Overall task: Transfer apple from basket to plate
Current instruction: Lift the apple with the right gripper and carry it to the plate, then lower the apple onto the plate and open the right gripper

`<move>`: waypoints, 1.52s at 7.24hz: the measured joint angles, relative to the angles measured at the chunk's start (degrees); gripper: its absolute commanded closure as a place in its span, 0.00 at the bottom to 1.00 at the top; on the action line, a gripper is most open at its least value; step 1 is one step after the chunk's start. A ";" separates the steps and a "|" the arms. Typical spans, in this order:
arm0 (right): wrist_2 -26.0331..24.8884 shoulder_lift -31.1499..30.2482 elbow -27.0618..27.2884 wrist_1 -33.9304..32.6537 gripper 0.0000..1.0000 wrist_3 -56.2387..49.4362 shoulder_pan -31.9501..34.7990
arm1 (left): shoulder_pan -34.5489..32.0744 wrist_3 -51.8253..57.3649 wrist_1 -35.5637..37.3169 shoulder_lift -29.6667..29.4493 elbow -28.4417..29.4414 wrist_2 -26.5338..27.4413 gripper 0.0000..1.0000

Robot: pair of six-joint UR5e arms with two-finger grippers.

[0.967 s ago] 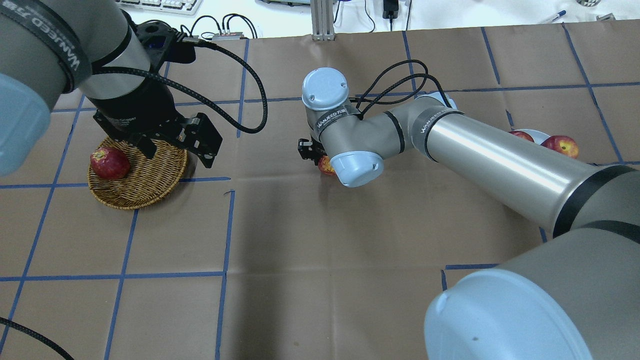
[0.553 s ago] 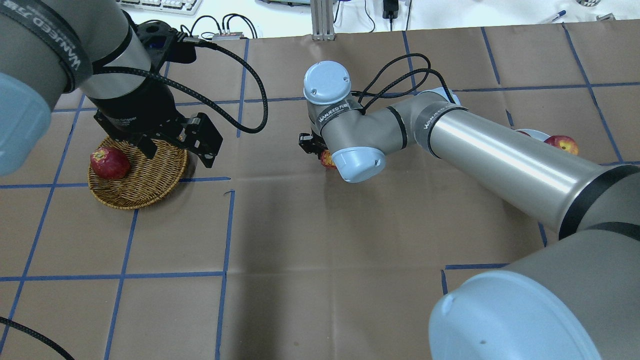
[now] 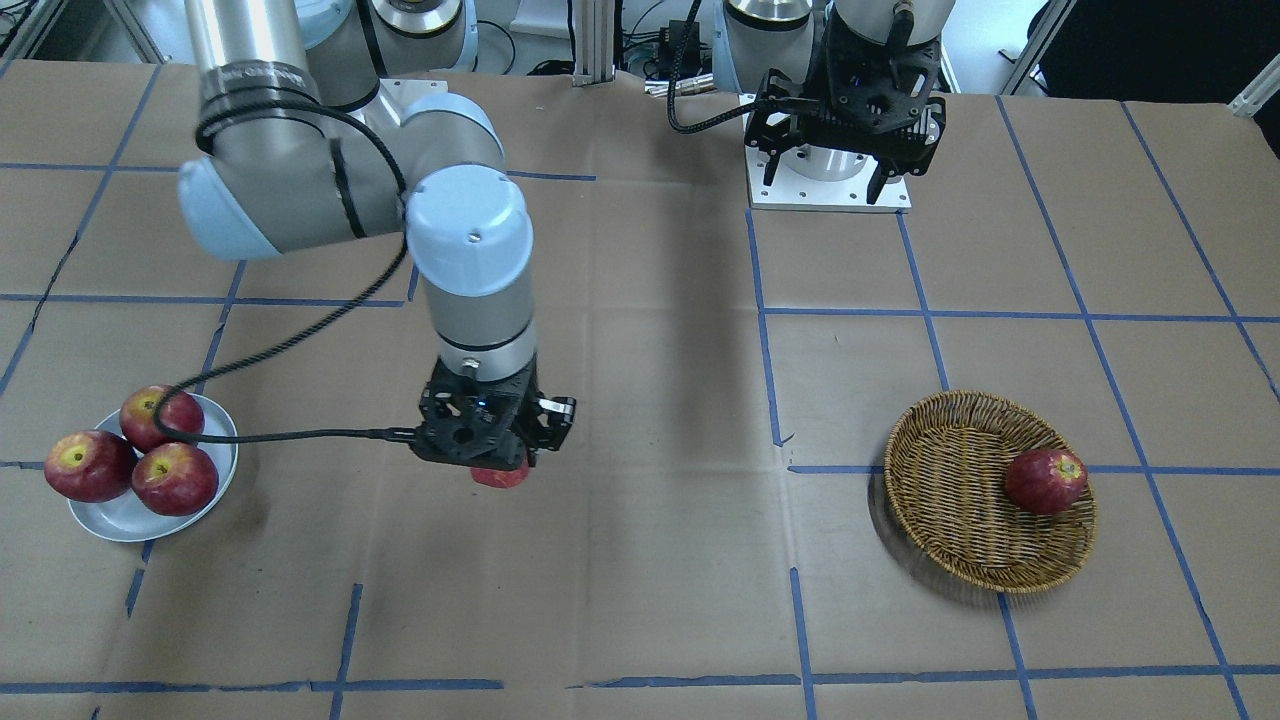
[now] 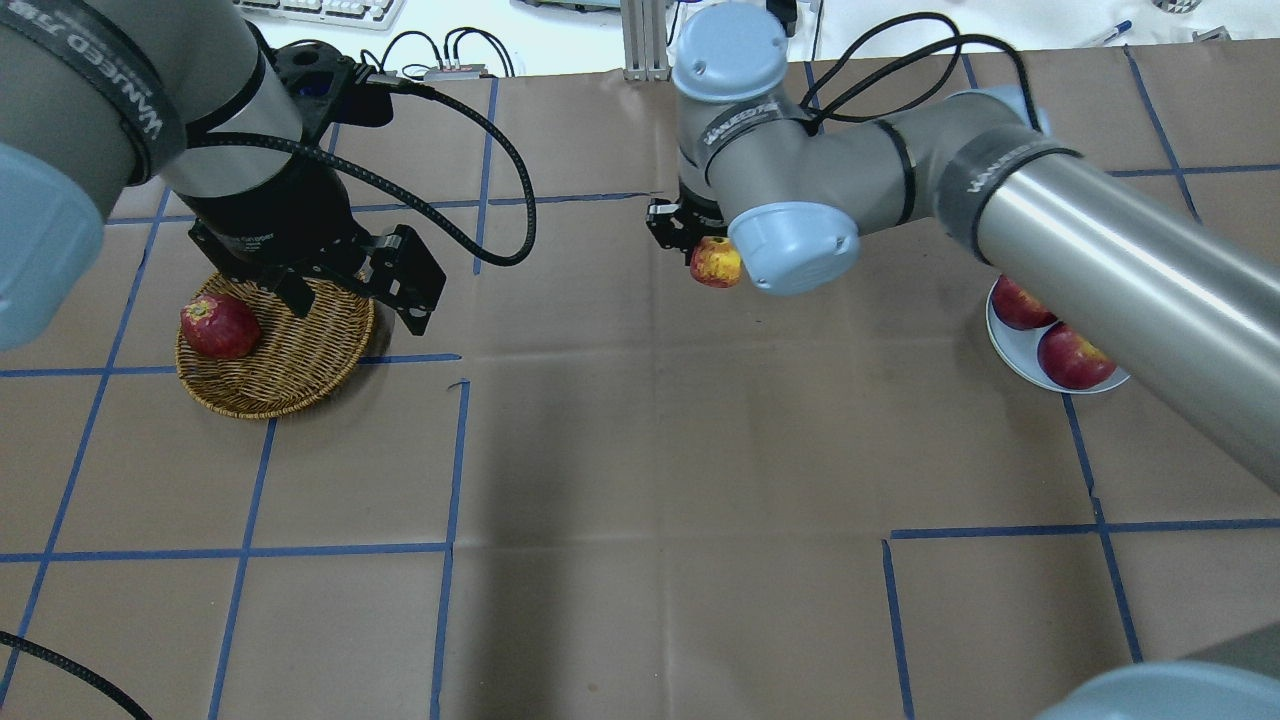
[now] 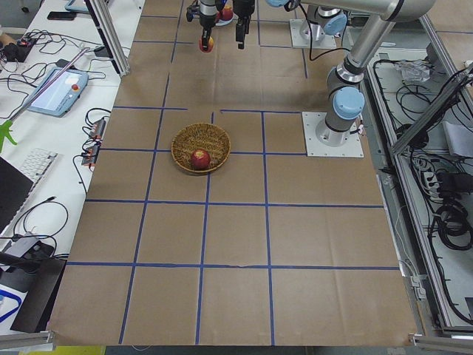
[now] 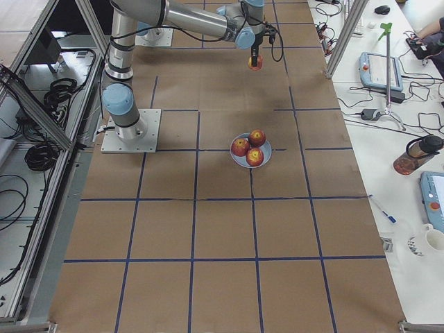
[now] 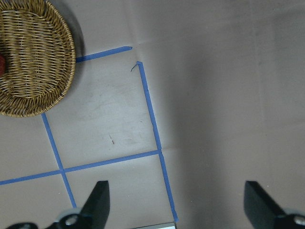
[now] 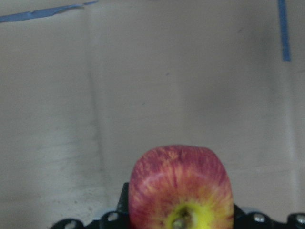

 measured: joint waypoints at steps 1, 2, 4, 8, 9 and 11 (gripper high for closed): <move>-0.04 -3.13 0.45 3.63 0.60 -5.78 -4.61 | 0.00 0.00 0.00 0.00 -0.04 0.00 0.01; -0.15 -5.62 1.30 5.81 0.60 -12.27 -9.61 | 0.00 0.00 0.02 -0.03 -0.05 -0.02 0.01; -0.39 -9.54 4.09 7.22 0.60 -24.38 -18.72 | 0.00 -0.02 0.04 -0.07 -0.05 -0.08 0.01; 0.61 -10.59 9.46 6.33 0.60 -45.43 -34.61 | 0.00 -0.07 0.02 -0.11 -0.05 -0.09 0.01; 1.33 -9.81 9.89 5.29 0.60 -48.26 -36.87 | 0.00 -0.08 0.06 -0.14 -0.05 -0.09 0.01; 2.33 -6.67 10.21 2.56 0.60 -50.91 -38.67 | -0.01 -0.07 0.06 -0.14 -0.05 -0.09 0.01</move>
